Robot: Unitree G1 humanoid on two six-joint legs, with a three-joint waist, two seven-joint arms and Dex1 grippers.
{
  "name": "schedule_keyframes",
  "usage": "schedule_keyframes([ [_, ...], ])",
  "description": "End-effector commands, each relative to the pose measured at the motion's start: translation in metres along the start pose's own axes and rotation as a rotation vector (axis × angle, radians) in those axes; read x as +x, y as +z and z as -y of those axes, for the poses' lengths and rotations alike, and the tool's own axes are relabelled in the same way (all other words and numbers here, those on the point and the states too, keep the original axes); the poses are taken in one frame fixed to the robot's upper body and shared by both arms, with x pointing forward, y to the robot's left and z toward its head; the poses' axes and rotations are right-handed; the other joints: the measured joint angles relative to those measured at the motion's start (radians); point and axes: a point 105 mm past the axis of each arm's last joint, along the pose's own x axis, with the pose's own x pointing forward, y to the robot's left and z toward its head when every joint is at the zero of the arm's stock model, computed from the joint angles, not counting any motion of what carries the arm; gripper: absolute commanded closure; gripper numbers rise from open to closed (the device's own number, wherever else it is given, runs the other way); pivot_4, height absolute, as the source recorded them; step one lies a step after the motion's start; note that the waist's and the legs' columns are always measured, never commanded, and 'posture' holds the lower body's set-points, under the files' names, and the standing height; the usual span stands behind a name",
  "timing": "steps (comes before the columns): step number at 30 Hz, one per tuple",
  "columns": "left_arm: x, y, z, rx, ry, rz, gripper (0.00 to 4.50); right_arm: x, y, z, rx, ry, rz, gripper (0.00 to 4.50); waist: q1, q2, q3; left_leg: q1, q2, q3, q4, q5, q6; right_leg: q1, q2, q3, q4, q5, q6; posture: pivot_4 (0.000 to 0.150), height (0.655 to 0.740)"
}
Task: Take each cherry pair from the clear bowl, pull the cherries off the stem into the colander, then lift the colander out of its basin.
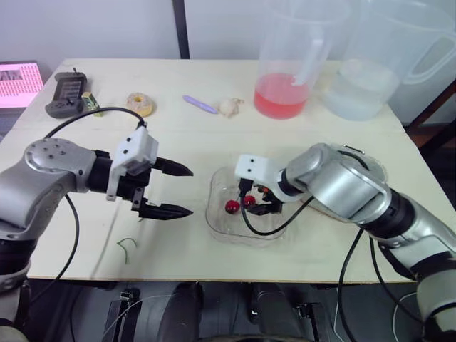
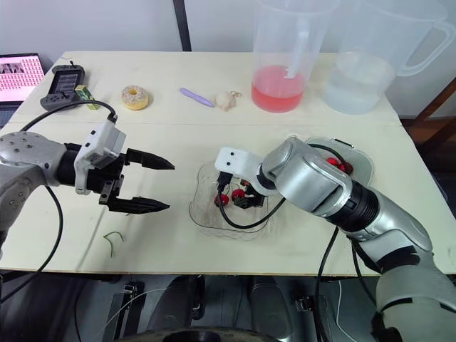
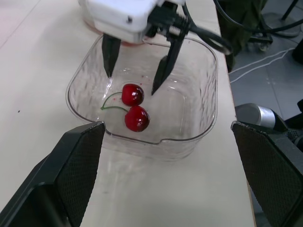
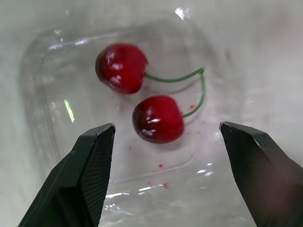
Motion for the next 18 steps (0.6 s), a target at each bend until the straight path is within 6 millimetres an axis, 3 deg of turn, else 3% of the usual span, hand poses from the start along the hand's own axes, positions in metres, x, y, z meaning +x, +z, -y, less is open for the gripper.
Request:
schedule_keyframes([
  [1,-0.005,0.009,0.002,0.048,0.014,0.005,0.00,0.002,0.004,0.002,0.001,-0.014,0.008,0.76,-0.002,0.000,0.000,0.000,0.000,0.000,0.000,0.000,0.000,0.000,0.000,0.000,0.000,0.000,0.000,0.150,0.7321],
  [13,-0.005,0.007,0.001,0.040,0.031,-0.005,0.00,0.023,0.007,0.000,0.041,0.012,-0.001,0.76,-0.001,0.000,0.000,0.000,0.000,0.000,0.000,0.000,0.000,0.000,0.000,0.000,0.000,0.000,0.000,0.150,0.7321],
  [16,-0.004,0.007,0.000,0.045,0.035,-0.005,0.00,0.023,0.006,0.001,0.040,0.002,-0.008,1.65,-0.001,0.000,0.000,0.000,0.000,-0.001,0.000,0.000,0.000,0.000,0.000,0.000,0.000,0.000,0.000,0.150,0.7321],
  [18,-0.004,0.008,0.000,0.046,0.036,-0.004,0.00,0.023,0.006,0.001,0.035,-0.003,-0.011,2.68,-0.001,0.000,0.000,0.000,0.000,-0.001,0.000,0.000,0.000,0.000,0.000,0.000,0.000,0.000,0.000,0.150,0.7321],
])
